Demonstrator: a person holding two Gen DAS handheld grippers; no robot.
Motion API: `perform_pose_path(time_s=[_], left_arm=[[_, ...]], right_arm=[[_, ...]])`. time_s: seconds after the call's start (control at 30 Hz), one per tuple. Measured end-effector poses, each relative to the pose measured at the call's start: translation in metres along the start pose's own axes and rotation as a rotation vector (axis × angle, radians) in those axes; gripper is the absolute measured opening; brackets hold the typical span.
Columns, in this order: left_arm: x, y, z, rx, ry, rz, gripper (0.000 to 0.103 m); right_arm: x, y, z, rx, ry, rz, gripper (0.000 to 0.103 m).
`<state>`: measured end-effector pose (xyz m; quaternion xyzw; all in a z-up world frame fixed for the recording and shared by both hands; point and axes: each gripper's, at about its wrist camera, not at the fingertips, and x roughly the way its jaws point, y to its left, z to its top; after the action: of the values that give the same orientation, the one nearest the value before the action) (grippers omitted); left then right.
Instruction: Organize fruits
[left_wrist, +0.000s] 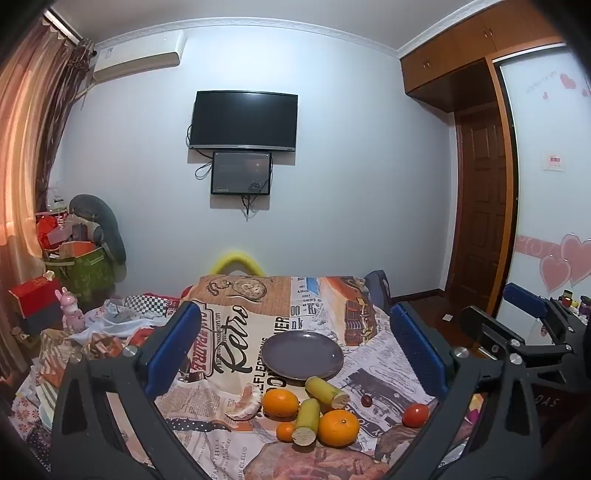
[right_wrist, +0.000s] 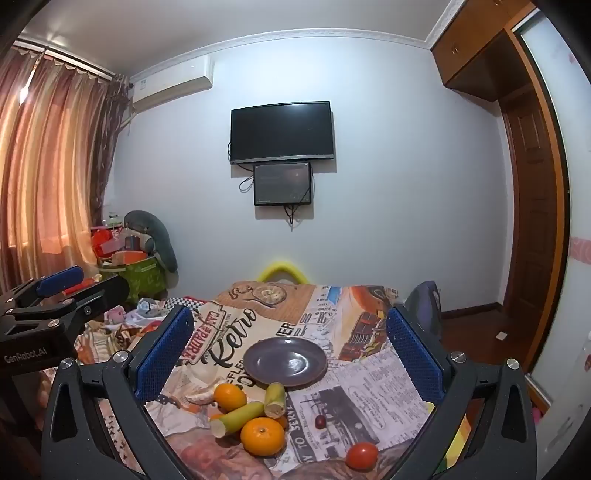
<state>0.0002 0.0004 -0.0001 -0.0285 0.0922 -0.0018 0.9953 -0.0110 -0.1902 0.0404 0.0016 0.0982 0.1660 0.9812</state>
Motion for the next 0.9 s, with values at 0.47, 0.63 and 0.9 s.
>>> perform_pose_path(time_s=[0.47,0.63,0.9], left_arm=[[-0.0008,-0.004,0.0013,0.027,-0.006,-0.005,0.103],[0.0007,-0.0019,0.0005,0.019,0.0,-0.012,0.103],[0.0014,-0.0022,-0.0012,0.022,0.003,-0.011,0.103]], right_arm=[[-0.003,0.002,0.0025,0.013,0.018,0.008,0.103],[0.0007,-0.0032,0.0011,0.024,0.022,0.003,0.103],[0.0005,-0.0033,0.0012,0.025,0.02,0.002,0.103]])
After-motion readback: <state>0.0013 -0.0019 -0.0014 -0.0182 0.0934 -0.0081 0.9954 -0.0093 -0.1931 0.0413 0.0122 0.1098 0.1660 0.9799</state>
